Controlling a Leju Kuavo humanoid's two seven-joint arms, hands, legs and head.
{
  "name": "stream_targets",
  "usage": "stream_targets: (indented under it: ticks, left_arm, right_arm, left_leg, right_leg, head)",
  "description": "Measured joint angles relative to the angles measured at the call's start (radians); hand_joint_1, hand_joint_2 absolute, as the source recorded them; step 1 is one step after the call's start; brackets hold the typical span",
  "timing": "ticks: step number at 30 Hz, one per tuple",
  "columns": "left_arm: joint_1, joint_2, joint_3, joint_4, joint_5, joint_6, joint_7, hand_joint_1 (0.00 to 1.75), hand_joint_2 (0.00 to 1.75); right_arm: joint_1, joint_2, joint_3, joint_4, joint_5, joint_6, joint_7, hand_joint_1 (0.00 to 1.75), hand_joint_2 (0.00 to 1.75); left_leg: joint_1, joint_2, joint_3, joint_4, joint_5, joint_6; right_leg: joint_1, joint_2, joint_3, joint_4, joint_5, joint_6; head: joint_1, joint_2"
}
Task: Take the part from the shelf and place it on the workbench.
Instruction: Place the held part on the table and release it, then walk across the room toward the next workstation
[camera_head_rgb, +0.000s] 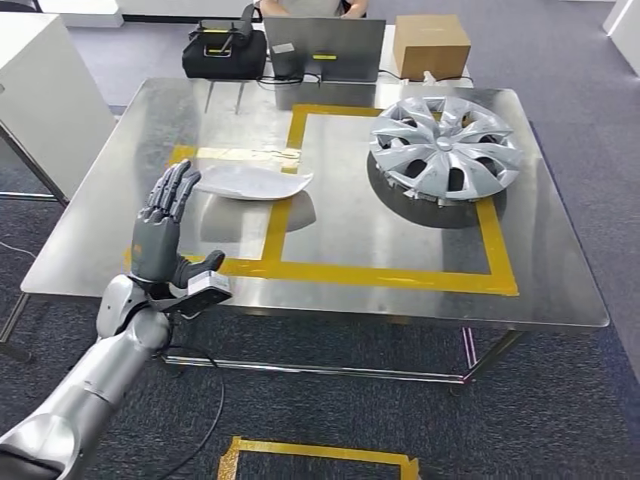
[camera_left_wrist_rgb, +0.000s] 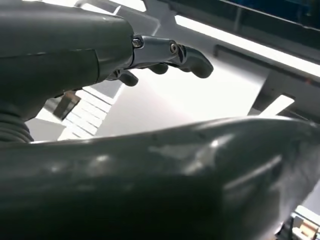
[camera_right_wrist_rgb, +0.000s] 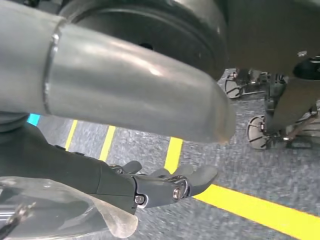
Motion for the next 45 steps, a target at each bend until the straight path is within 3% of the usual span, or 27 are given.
stream_targets:
  ticks: [2,3,4,5,6,8,10,11,13,14,16,18,20,22,25,26,28,30,33,34,35,37,39,41,42,44,45]
  left_arm:
    - [0.066,0.006,0.0,-0.077,0.025,0.001,0.014,0.0,0.0]
    - [0.102,0.011,0.002,-0.11,0.022,0.001,0.02,0.0,0.0]
    - [0.137,0.015,0.006,-0.137,0.014,0.002,0.023,0.0,0.0]
    - [0.17,0.018,0.013,-0.158,0.004,0.002,0.024,0.0,0.0]
    - [0.201,0.02,0.022,-0.176,-0.003,0.002,0.025,0.0,0.0]
    - [0.253,0.022,0.045,-0.193,0.01,0.002,0.025,0.0,0.0]
    - [0.296,0.026,0.071,-0.197,0.031,0.002,0.028,0.0,0.0]
    - [0.316,0.028,0.086,-0.196,0.041,0.001,0.03,0.0,0.0]
    - [0.353,0.032,0.117,-0.184,0.062,-0.001,0.033,0.0,0.0]
    - [0.37,0.034,0.133,-0.172,0.074,-0.003,0.035,0.0,0.0]
    - [0.396,0.038,0.162,-0.137,0.105,-0.011,0.04,0.0,0.0]
    - [0.41,0.038,0.192,-0.088,0.15,-0.025,0.041,0.0,0.0]
    - [0.418,0.037,0.223,-0.028,0.193,-0.038,0.04,0.0,0.0]
    - [0.421,0.035,0.249,0.033,0.216,-0.045,0.046,0.0,0.0]
    - [0.412,0.029,0.278,0.138,0.214,-0.034,0.103,0.0,0.0]
    - [0.409,0.026,0.288,0.179,0.211,-0.033,0.132,0.0,0.0]
    - [0.407,0.016,0.303,0.261,0.199,-0.038,0.193,0.0,0.0]
    - [0.408,0.007,0.307,0.332,0.179,-0.061,0.253,0.0,0.0]
    - [0.418,-0.006,0.307,0.418,0.145,-0.11,0.337,0.0,0.0]
    - [0.425,-0.011,0.307,0.442,0.132,-0.124,0.36,0.0,0.0]
    - [0.432,-0.015,0.305,0.465,0.12,-0.137,0.379,0.0,0.0]
    - [0.443,-0.024,0.3,0.505,0.097,-0.17,0.423,0.0,0.0]
    - [0.453,-0.032,0.297,0.536,0.085,-0.201,0.463,0.0,0.0]
    - [0.463,-0.038,0.295,0.557,0.078,-0.244,0.507,0.0,0.0]
    - [0.469,-0.039,0.294,0.565,0.074,-0.271,0.534,0.0,0.0]
    - [0.484,-0.039,0.292,0.58,0.07,-0.32,0.584,0.0,0.0]
    - [0.494,-0.039,0.292,0.586,0.068,-0.336,0.602,0.0,0.0]
  right_arm:
    - [0.001,0.002,-0.011,0.0,0.0,-0.004,-0.003,0.0,0.0]
    - [0.001,0.003,-0.016,0.0,-0.001,-0.005,-0.004,0.0,0.0]
    - [0.001,0.004,-0.022,0.0,-0.002,-0.007,-0.006,0.0,0.0]
    - [0.001,0.005,-0.027,0.0,-0.004,-0.009,-0.007,0.0,0.0]
    - [0.001,0.006,-0.033,0.0,-0.007,-0.012,-0.008,0.0,0.0]
    - [0.001,0.01,-0.043,0.0,-0.012,-0.016,-0.008,0.0,0.0]
    - [-0.001,0.015,-0.051,0.0,-0.015,-0.019,-0.006,0.0,0.0]
    - [-0.001,0.017,-0.054,0.0,-0.016,-0.021,-0.003,0.0,0.0]
    - [0.004,0.021,-0.064,0.0,-0.016,-0.023,0.006,0.0,0.0]
    - [0.005,0.023,-0.069,0.0,-0.015,-0.025,0.011,0.0,0.0]
    - [0.007,0.026,-0.076,0.0,-0.015,-0.027,0.018,0.0,0.0]
    - [0.008,0.028,-0.081,0.0,-0.015,-0.031,0.022,0.0,0.0]
    - [0.009,0.03,-0.089,0.0,-0.014,-0.034,0.024,0.0,0.0]
    - [0.009,0.032,-0.096,0.0,-0.011,-0.036,0.026,0.0,0.0]
    - [0.008,0.035,-0.103,0.0,-0.004,-0.037,0.033,0.0,0.0]
    - [0.007,0.037,-0.104,0.0,-0.001,-0.038,0.037,0.0,0.0]
    - [0.007,0.039,-0.109,0.0,0.002,-0.039,0.043,0.0,0.0]
    - [0.009,0.04,-0.114,0.0,0.003,-0.038,0.045,0.0,0.0]
    - [0.009,0.041,-0.118,0.0,0.008,-0.039,0.046,0.0,0.0]
    - [0.009,0.041,-0.118,0.0,0.01,-0.04,0.048,0.0,0.0]
    - [0.008,0.041,-0.12,0.0,0.011,-0.043,0.052,0.0,0.0]
    - [0.008,0.041,-0.125,-0.001,0.012,-0.048,0.061,0.0,0.0]
    - [0.005,0.041,-0.131,-0.002,0.012,-0.05,0.068,0.0,0.0]
    - [-0.002,0.041,-0.137,-0.004,0.016,-0.048,0.077,0.0,0.0]
    - [-0.004,0.041,-0.139,-0.004,0.019,-0.044,0.081,0.0,0.0]
    - [-0.003,0.042,-0.141,-0.004,0.027,-0.034,0.089,0.0,0.0]
    - [-0.001,0.042,-0.141,-0.004,0.031,-0.031,0.09,0.0,0.0]
  left_leg:
    - [0.001,0.002,-0.026,-0.001,0.021,0.007]
    - [0.001,0.002,-0.041,0.0,0.032,0.006]
    - [0.001,0.003,-0.056,0.001,0.042,0.005]
    - [0.001,0.004,-0.07,0.003,0.052,0.003]
    - [0.002,0.005,-0.084,0.005,0.061,0.0]
    - [0.002,0.005,-0.108,0.014,0.076,-0.009]
    - [-0.001,0.006,-0.122,0.025,0.091,-0.02]
    - [-0.002,0.006,-0.125,0.026,0.099,-0.024]
    - [0.001,0.006,-0.128,0.027,0.108,-0.035]
    - [0.004,0.004,-0.133,0.036,0.092,-0.042]
    - [0.009,0.001,-0.152,0.105,0.007,-0.055]
    - [0.011,0.0,-0.176,0.235,-0.09,-0.063]
    - [0.012,0.0,-0.171,0.315,-0.105,-0.064]
    - [0.012,0.0,-0.105,0.255,-0.059,-0.058]
    - [0.009,-0.003,0.034,0.048,-0.045,-0.045]
    - [0.007,-0.004,0.052,0.014,-0.051,-0.041]
    - [0.004,-0.002,0.047,0.001,-0.042,-0.029]
    - [0.006,0.001,0.029,-0.006,-0.019,-0.012]
    - [0.005,0.003,-0.017,-0.008,0.019,0.003]
    - [0.003,0.004,-0.035,-0.007,0.032,0.003]
    - [0.002,0.006,-0.052,-0.006,0.045,0.002]
    - [0.002,0.007,-0.088,-0.001,0.069,-0.001]
    - [0.0,0.007,-0.12,0.01,0.09,-0.007]
    - [-0.004,0.007,-0.141,0.022,0.109,-0.016]
    - [-0.005,0.007,-0.147,0.025,0.119,-0.021]
    - [-0.002,0.005,-0.155,0.028,0.131,-0.032]
    - [0.0,0.003,-0.159,0.038,0.115,-0.039]
  right_leg:
    - [-0.001,0.0,-0.028,0.116,-0.106,0.005]
    - [-0.001,-0.001,-0.036,0.18,-0.142,0.008]
    - [-0.002,-0.001,-0.033,0.225,-0.153,0.011]
    - [-0.002,-0.001,-0.017,0.239,-0.141,0.013]
    - [-0.002,-0.001,0.015,0.22,-0.115,0.014]
    - [-0.003,0.0,0.127,0.093,-0.083,0.014]
    - [-0.002,0.003,0.222,-0.041,-0.102,0.008]
    - [0.0,0.004,0.239,-0.072,-0.115,0.003]
    - [0.002,0.002,0.227,-0.079,-0.11,-0.012]
    - [0.002,0.0,0.219,-0.079,-0.102,-0.021]
    - [0.002,-0.004,0.2,-0.079,-0.081,-0.038]
    - [0.004,-0.005,0.177,-0.076,-0.058,-0.045]
    - [0.006,-0.005,0.146,-0.07,-0.035,-0.045]
    - [0.007,-0.005,0.113,-0.06,-0.017,-0.042]
    - [0.011,-0.005,0.084,-0.048,0.004,-0.032]
    - [0.011,-0.005,0.079,-0.047,0.011,-0.026]
    - [0.009,-0.005,0.074,-0.048,0.025,-0.013]
    - [0.006,-0.003,0.059,-0.024,-0.013,-0.002]
    - [0.005,-0.001,0.02,0.127,-0.167,0.005]
    - [0.005,-0.001,0.017,0.18,-0.195,0.007]
    - [0.005,-0.001,0.025,0.214,-0.195,0.008]
    - [0.005,-0.001,0.081,0.198,-0.14,0.008]
    - [0.005,-0.001,0.195,0.074,-0.109,0.003]
    - [0.007,-0.001,0.296,-0.071,-0.14,-0.004]
    - [0.008,0.0,0.318,-0.11,-0.153,-0.009]
    - [0.008,-0.003,0.311,-0.122,-0.153,-0.022]
    - [0.007,-0.006,0.306,-0.121,-0.145,-0.03]
  head:
    - [0.004,0.0]
    - [0.005,0.0]
    - [0.005,0.0]
    - [0.005,0.0]
    - [0.005,0.0]
    - [0.006,0.0]
    - [0.006,0.0]
    - [0.006,0.0]
    - [0.007,0.0]
    - [0.007,0.0]
    - [0.006,0.0]
    - [0.006,0.0]
    - [0.006,0.0]
    - [0.006,0.0]
    - [0.007,0.0]
    - [0.007,0.0]
    - [0.007,0.0]
    - [0.008,0.0]
    - [0.012,0.0]
    - [0.013,0.0]
    - [0.013,0.0]
    - [0.014,0.0]
    - [0.015,0.0]
    - [0.013,0.0]
    - [0.013,0.0]
    - [0.011,0.0]
    - [0.01,0.0]
